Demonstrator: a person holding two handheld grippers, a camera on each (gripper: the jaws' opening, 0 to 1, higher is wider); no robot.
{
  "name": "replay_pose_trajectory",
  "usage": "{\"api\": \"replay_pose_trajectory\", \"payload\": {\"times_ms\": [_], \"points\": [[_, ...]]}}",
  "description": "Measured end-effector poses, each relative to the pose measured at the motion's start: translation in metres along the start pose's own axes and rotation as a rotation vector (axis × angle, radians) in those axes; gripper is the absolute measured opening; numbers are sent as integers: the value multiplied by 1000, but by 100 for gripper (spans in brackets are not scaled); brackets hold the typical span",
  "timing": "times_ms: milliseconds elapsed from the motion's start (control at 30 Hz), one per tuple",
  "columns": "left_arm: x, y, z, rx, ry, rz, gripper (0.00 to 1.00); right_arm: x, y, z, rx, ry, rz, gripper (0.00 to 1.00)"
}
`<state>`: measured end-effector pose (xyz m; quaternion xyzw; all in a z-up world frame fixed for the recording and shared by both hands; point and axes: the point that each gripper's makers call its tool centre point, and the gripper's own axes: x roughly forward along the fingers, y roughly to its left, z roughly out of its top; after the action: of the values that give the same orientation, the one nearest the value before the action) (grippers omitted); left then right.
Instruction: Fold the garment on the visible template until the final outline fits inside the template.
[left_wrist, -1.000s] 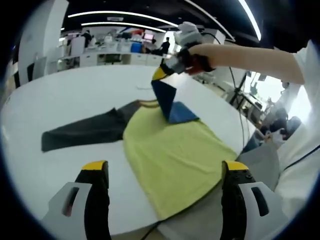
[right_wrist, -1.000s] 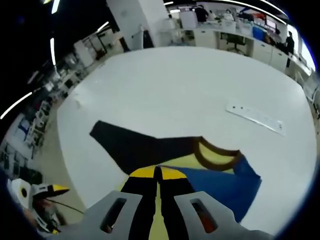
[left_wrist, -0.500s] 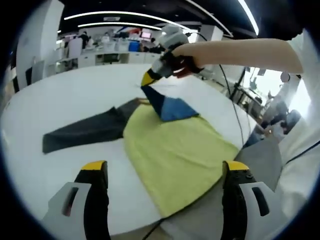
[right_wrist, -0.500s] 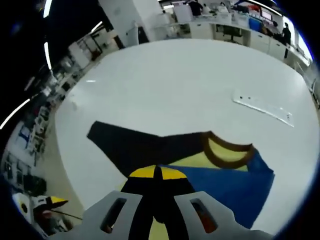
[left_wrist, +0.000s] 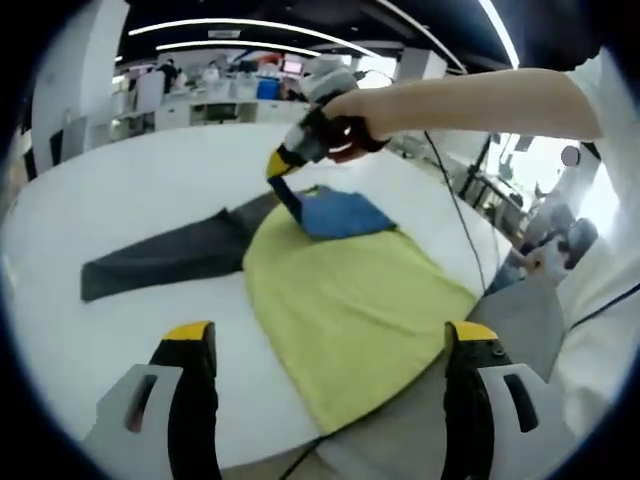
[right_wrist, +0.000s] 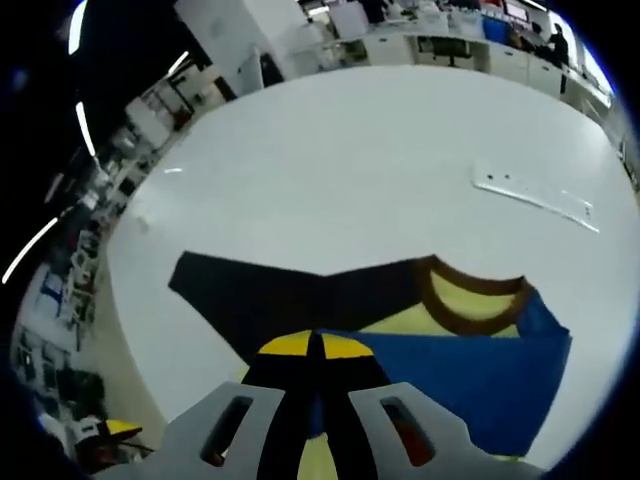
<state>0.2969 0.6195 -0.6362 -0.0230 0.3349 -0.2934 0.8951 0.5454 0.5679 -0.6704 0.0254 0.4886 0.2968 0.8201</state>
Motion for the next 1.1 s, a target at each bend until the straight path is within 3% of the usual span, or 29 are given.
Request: {"api": "replay_pose_trajectory", "payload": {"times_ms": [500, 1100], "points": [[6, 1, -3, -7, 16, -10, 91, 26, -6, 0, 49, 11, -11, 2], [10, 11, -7, -29, 20, 0, 91, 56, -10, -14, 82, 55, -23, 2]]}}
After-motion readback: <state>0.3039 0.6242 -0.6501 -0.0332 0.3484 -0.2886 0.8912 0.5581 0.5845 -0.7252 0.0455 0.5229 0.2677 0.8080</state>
